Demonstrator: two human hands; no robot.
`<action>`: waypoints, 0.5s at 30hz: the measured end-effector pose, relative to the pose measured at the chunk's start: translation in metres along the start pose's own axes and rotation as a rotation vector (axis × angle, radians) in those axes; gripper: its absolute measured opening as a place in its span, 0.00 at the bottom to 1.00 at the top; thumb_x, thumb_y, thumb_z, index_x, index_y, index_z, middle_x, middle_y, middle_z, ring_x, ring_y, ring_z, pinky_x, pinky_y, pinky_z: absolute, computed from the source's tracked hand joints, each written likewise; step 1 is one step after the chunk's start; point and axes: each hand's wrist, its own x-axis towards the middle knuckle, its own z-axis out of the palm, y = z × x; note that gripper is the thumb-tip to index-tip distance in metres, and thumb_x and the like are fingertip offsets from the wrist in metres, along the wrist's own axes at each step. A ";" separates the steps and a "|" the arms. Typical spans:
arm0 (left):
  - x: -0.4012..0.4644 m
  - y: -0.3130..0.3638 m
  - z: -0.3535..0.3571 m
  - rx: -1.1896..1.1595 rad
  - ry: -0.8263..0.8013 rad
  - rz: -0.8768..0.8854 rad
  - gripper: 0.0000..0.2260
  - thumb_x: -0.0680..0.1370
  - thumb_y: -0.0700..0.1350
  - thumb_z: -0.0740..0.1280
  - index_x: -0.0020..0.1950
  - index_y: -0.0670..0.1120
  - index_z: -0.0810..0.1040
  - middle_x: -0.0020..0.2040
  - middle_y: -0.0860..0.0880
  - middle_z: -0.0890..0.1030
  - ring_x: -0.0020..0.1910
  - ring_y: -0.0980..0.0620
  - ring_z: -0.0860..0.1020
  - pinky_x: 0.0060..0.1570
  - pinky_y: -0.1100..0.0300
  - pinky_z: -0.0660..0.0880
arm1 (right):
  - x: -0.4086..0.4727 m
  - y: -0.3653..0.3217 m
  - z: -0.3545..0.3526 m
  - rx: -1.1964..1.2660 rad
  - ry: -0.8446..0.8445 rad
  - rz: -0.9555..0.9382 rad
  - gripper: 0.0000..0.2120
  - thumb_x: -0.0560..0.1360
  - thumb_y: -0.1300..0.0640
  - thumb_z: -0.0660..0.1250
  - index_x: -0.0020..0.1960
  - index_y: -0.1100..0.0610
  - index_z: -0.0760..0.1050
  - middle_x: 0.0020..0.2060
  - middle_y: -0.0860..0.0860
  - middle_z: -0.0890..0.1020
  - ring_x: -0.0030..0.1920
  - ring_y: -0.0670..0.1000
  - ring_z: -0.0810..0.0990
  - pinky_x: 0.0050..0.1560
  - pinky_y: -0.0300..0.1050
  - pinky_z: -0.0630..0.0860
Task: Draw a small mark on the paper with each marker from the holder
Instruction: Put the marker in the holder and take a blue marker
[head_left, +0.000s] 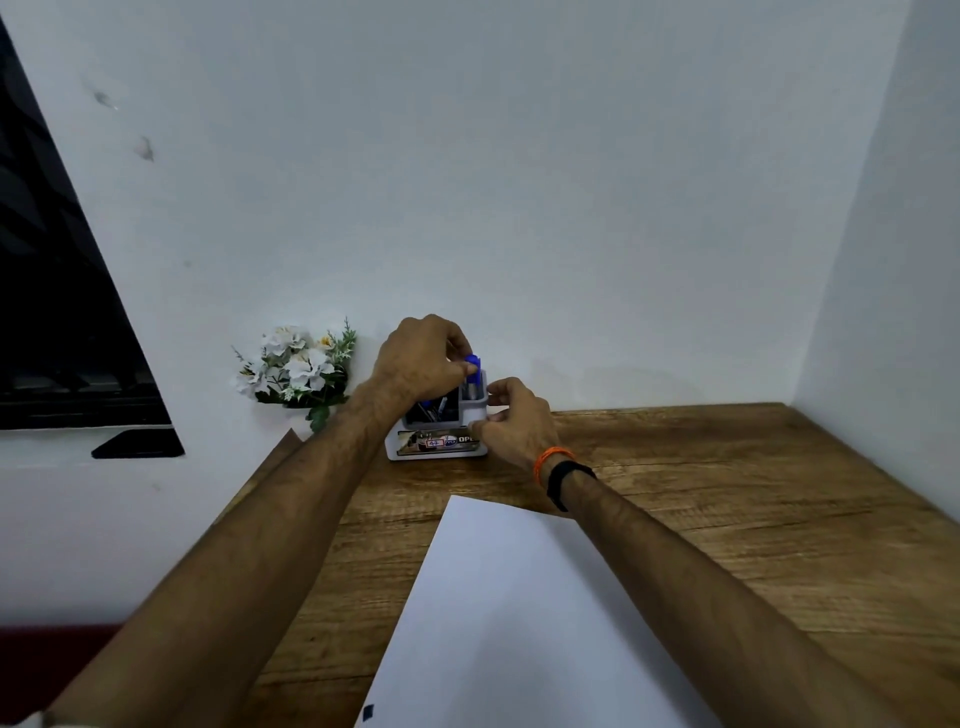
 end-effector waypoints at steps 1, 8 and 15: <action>-0.001 0.001 0.000 0.014 -0.003 0.016 0.07 0.71 0.47 0.74 0.48 0.48 0.84 0.45 0.51 0.85 0.43 0.53 0.82 0.49 0.55 0.80 | -0.001 -0.001 0.000 -0.005 0.000 0.002 0.25 0.73 0.55 0.73 0.66 0.59 0.70 0.60 0.56 0.80 0.49 0.52 0.81 0.46 0.40 0.73; -0.005 0.001 0.013 -0.091 -0.035 0.050 0.15 0.71 0.48 0.76 0.54 0.47 0.80 0.46 0.48 0.84 0.44 0.53 0.80 0.51 0.58 0.78 | -0.003 -0.003 0.001 0.000 -0.013 0.027 0.26 0.72 0.55 0.73 0.66 0.59 0.69 0.60 0.57 0.80 0.53 0.56 0.82 0.47 0.42 0.75; 0.000 0.012 -0.017 -0.178 0.178 -0.008 0.10 0.73 0.47 0.74 0.52 0.47 0.82 0.46 0.51 0.84 0.42 0.56 0.80 0.45 0.68 0.75 | -0.002 -0.002 0.000 -0.023 -0.053 0.038 0.27 0.73 0.55 0.72 0.69 0.59 0.68 0.62 0.57 0.79 0.57 0.56 0.80 0.49 0.41 0.73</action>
